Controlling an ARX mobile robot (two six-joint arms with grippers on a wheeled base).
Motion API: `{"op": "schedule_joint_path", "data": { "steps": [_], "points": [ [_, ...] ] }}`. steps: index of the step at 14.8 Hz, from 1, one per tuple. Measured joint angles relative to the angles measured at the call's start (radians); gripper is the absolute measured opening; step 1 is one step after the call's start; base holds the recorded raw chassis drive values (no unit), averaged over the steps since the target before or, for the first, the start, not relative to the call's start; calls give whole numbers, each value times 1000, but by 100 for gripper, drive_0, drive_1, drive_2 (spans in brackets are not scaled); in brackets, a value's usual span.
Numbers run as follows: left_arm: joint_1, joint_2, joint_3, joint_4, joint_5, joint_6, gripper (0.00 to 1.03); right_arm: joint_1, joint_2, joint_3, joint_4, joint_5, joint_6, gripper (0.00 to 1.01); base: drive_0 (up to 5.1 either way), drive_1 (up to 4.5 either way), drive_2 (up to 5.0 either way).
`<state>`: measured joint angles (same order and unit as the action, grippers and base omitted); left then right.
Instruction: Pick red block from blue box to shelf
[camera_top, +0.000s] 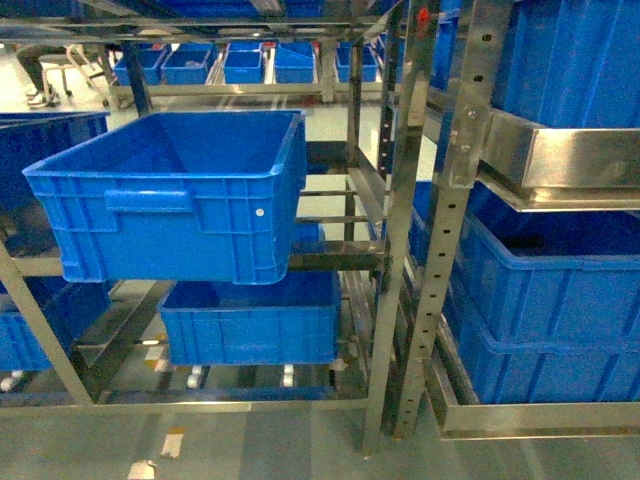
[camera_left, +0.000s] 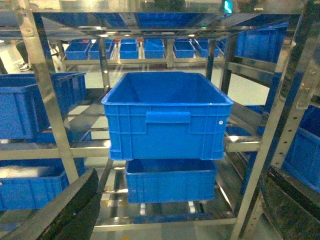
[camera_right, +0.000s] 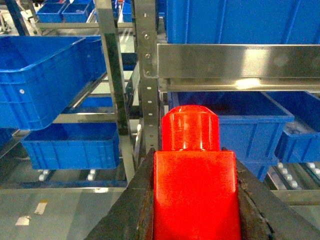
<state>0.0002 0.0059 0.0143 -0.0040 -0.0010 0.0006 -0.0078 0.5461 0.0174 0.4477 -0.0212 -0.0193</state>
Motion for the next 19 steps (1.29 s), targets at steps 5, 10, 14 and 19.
{"op": "schedule_joint_path", "data": {
  "steps": [5, 10, 14, 19],
  "points": [
    [0, 0, 0, 1, 0, 0, 98, 0, 2, 0, 0, 0, 0, 27, 12, 294, -270],
    [0, 0, 0, 0, 1, 0, 98, 0, 2, 0, -1, 5, 0, 27, -193, 105, 105],
    [0, 0, 0, 1, 0, 0, 98, 0, 2, 0, 0, 4, 0, 27, -479, 255, 255],
    [0, 0, 0, -1, -6, 0, 98, 0, 2, 0, 2, -2, 0, 27, -283, 145, 145]
  ]
}}
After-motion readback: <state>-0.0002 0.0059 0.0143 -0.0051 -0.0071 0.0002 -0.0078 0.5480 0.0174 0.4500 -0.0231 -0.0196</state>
